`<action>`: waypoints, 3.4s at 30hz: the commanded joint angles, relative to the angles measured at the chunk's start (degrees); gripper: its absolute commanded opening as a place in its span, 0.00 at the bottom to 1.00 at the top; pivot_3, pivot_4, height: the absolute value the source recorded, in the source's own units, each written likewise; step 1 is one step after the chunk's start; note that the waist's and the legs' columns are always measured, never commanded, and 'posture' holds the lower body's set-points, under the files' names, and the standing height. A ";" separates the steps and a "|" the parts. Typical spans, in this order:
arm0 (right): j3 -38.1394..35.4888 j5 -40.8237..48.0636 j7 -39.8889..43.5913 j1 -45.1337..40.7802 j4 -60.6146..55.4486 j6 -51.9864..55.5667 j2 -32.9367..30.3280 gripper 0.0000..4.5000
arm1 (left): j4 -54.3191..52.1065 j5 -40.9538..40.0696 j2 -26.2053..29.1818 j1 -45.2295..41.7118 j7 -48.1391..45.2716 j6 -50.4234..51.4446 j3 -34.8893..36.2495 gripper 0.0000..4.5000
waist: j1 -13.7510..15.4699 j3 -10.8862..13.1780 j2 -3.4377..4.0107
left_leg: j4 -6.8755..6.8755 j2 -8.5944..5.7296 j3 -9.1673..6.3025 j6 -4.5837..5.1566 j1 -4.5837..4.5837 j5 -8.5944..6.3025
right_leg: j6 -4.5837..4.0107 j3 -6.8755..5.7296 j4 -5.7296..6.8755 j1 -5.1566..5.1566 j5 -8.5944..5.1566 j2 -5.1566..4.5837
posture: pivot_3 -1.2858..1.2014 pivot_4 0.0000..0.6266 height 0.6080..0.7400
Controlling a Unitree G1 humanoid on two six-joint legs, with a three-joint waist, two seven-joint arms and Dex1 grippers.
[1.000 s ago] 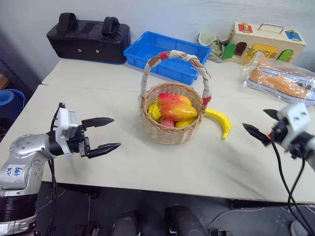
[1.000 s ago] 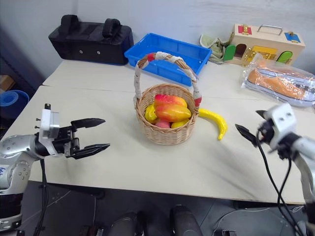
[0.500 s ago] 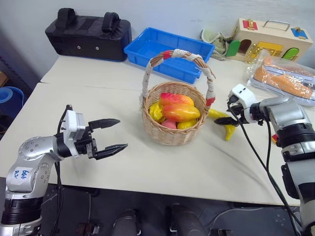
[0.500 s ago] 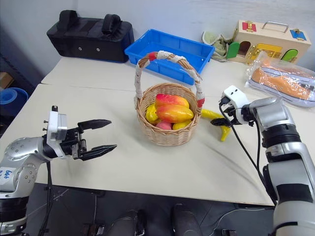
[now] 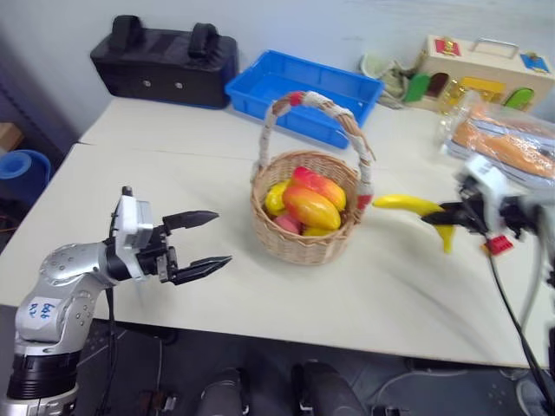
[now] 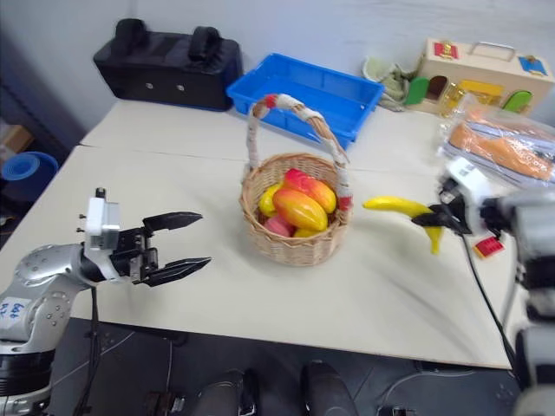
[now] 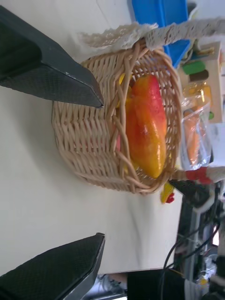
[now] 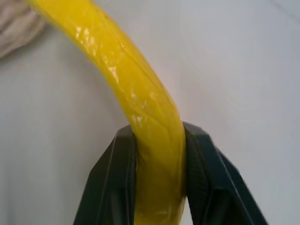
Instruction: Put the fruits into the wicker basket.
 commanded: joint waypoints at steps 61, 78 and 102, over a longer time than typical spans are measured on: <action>22.20 -1.36 -55.82 -26.14 -29.28 27.79 42.44 1.00 | 0.62 -0.99 2.42 1.14 3.59 0.04 5.93 1.00 | -2.05 -0.05 -0.45 | -0.01 -0.02 0.06 -0.03 -0.60 0.36 | -0.05 0.00 0.51 -0.87 0.19 -0.11 | 0.52 0.24 1.00; 8.74 11.91 -38.12 -12.32 -40.59 4.32 40.56 1.00 | 2.11 -1.15 2.59 -1.16 2.74 0.07 4.81 1.00 | -1.83 -0.06 -0.46 | -0.11 -0.03 0.04 -0.05 -0.74 0.29 | 0.03 -0.05 0.43 -1.01 0.23 -0.10 | 0.52 0.24 1.00; -18.89 16.19 -10.16 31.42 -19.26 -39.81 25.00 1.00 | 10.61 -2.74 9.51 -0.74 -5.32 3.30 8.20 1.00 | -2.09 -0.02 -0.43 | -0.13 -0.07 0.10 0.13 -0.23 0.45 | -0.09 0.03 0.18 -0.39 0.40 -0.07 | 0.52 0.24 1.00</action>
